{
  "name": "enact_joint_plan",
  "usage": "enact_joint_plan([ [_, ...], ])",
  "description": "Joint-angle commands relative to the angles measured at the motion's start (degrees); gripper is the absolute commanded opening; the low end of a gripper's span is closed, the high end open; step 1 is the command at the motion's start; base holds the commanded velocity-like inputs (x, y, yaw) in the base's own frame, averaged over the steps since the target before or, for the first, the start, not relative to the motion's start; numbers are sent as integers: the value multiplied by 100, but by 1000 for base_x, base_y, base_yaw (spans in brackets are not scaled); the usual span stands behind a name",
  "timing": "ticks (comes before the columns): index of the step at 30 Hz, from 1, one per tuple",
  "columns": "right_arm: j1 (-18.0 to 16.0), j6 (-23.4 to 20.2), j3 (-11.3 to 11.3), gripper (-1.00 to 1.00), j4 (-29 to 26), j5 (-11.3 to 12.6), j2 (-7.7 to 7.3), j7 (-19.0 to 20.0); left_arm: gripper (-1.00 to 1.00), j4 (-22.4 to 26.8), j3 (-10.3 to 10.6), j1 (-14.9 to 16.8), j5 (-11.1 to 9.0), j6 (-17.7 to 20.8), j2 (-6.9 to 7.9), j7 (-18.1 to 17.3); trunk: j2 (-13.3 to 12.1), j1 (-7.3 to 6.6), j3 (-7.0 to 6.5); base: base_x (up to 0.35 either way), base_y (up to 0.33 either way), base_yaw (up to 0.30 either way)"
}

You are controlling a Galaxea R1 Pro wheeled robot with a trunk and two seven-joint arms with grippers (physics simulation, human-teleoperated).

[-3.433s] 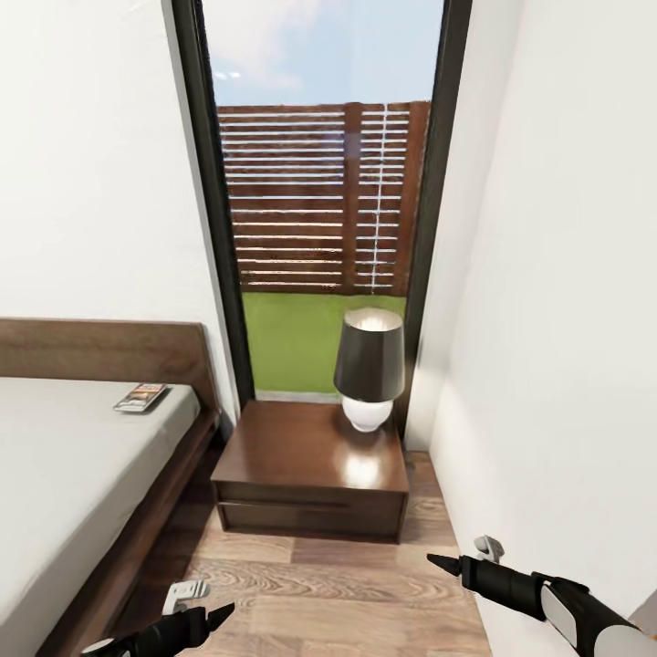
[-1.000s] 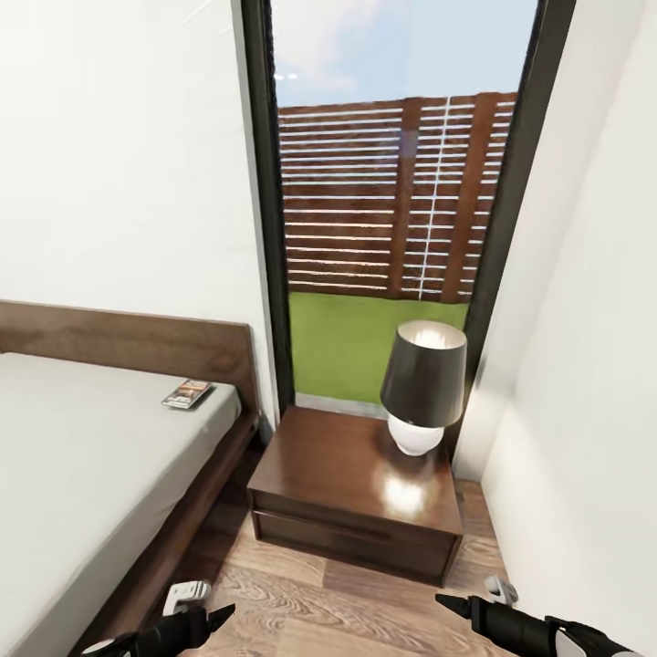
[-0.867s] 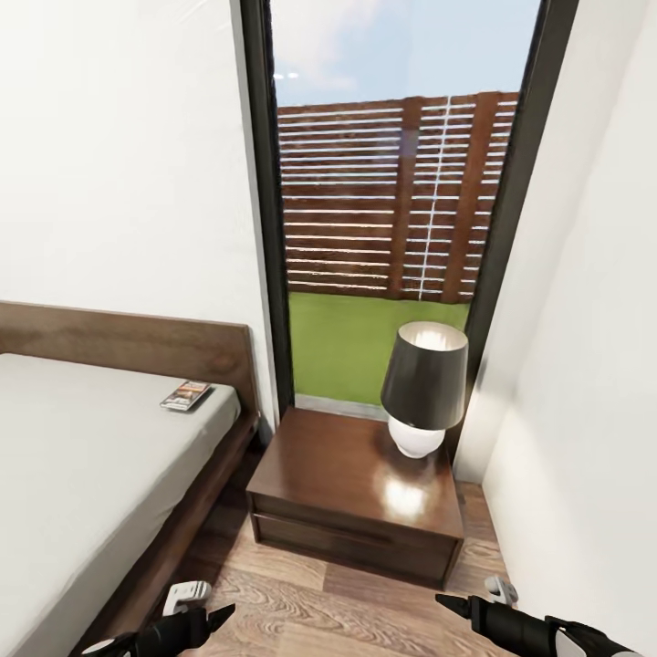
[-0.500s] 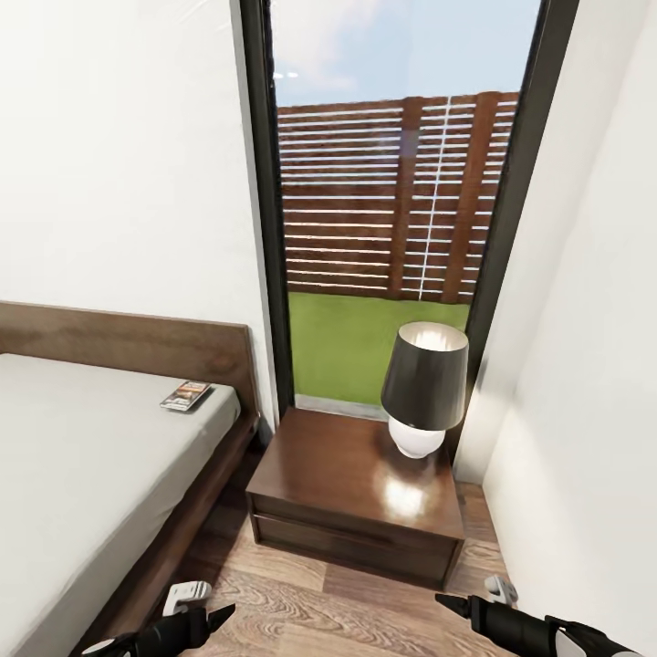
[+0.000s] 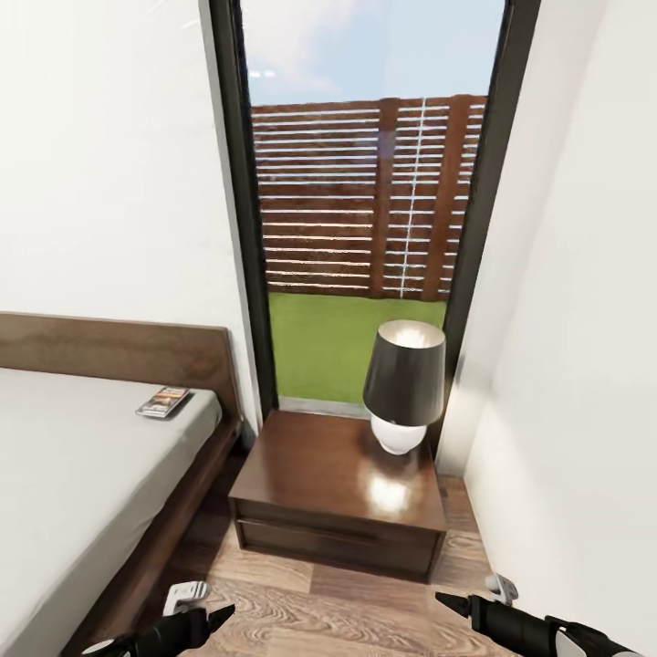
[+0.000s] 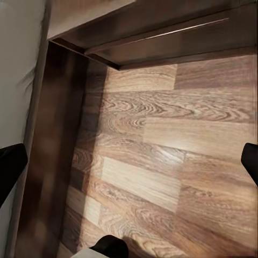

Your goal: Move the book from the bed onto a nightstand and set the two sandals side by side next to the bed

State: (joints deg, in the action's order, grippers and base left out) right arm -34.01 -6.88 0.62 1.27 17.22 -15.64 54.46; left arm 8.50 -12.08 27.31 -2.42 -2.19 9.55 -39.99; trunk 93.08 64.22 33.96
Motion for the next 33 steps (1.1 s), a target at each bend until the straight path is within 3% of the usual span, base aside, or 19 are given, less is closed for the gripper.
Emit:
enact_joint_plan([
  [1,-9,-60,4,100,13,45,0,21,100,-7,8,3,-25,-18,3,-18,3,0,6,0,0,-278],
  [14,-9,-59,3,100,14,45,2,21,100,-7,5,3,-28,-18,3,-18,3,0,6,0,0,-271],
  [21,-9,-59,5,100,14,45,4,21,100,-7,4,3,-28,-18,3,-18,3,0,6,17,3,-51],
  [33,-9,-59,3,100,14,45,8,21,100,-7,4,3,-26,-18,3,-18,3,0,6,209,71,-2],
])
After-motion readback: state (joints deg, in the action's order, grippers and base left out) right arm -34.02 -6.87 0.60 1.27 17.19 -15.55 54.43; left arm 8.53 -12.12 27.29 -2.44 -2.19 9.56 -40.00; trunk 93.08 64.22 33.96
